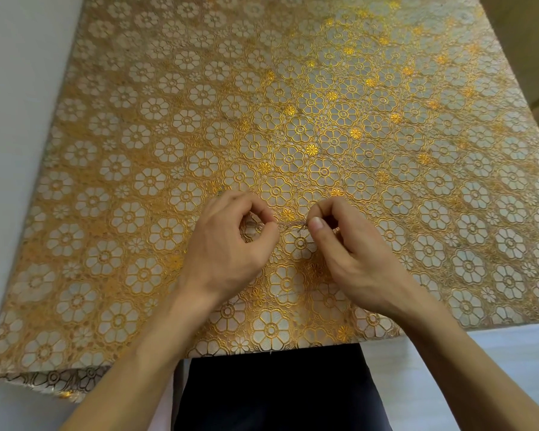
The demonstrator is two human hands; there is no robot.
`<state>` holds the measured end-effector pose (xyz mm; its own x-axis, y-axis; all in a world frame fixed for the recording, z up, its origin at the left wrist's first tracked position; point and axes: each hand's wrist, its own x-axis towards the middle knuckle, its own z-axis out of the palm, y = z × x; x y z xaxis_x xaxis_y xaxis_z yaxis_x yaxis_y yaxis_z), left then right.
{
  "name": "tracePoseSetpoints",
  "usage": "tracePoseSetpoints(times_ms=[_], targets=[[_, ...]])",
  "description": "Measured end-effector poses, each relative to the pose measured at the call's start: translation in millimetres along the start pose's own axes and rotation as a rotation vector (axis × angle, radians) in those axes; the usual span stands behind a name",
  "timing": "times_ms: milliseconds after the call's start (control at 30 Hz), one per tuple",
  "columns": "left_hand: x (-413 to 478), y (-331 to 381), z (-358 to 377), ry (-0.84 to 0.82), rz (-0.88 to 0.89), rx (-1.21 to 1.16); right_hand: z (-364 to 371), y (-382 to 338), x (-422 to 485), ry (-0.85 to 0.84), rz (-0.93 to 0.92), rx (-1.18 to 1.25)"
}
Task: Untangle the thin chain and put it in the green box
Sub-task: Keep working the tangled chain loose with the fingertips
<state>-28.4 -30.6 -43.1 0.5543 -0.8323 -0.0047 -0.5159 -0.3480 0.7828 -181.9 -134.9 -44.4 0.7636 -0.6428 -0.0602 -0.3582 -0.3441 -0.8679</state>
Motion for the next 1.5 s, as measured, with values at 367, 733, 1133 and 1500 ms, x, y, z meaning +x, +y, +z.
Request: tracePoseSetpoints(times_ms=[367,733,1133,1500], targets=[[6.2,7.2,0.6,-0.102,0.126,-0.029,-6.0,3.0,-1.2,-0.065,0.024,0.03],[7.0,6.5,-2.6,-0.146,0.111,-0.055,-7.3,0.8,-2.3,-0.073,0.013,-0.047],[8.0,6.7,-2.7,-0.167,0.001,-0.213,-8.0,0.8,-2.0,-0.029,0.003,-0.036],[4.8,13.1,0.7,-0.019,-0.094,-0.18,-3.5,-2.6,-3.1,-0.025,-0.022,-0.056]])
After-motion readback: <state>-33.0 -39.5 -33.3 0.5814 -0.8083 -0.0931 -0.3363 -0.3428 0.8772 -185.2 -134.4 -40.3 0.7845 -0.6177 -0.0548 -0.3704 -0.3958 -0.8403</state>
